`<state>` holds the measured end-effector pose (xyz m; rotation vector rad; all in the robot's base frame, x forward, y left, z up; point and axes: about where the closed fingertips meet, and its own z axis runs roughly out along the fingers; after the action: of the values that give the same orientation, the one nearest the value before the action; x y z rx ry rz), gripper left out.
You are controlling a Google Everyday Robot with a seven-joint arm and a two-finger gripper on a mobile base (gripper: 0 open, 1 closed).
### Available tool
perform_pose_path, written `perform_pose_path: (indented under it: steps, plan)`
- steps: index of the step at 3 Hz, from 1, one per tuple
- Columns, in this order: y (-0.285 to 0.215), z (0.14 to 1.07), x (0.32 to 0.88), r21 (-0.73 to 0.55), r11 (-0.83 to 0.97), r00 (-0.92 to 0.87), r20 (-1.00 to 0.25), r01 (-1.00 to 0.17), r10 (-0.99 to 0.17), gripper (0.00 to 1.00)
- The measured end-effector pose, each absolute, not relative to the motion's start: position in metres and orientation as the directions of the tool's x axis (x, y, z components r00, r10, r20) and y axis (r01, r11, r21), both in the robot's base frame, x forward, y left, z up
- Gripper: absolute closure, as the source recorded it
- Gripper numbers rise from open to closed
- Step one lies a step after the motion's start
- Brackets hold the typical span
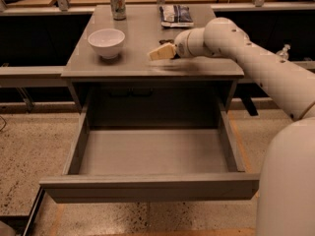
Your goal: Place rxbar chocolate into top drawer
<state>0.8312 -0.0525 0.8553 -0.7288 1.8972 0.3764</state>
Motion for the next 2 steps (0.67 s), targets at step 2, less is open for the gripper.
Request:
perform_pose_path:
  steps: [2]
  plan:
    - [-0.067,0.8432,0.851,-0.037,0.81,-0.31,-0.913,-0.585,-0.265,0.18]
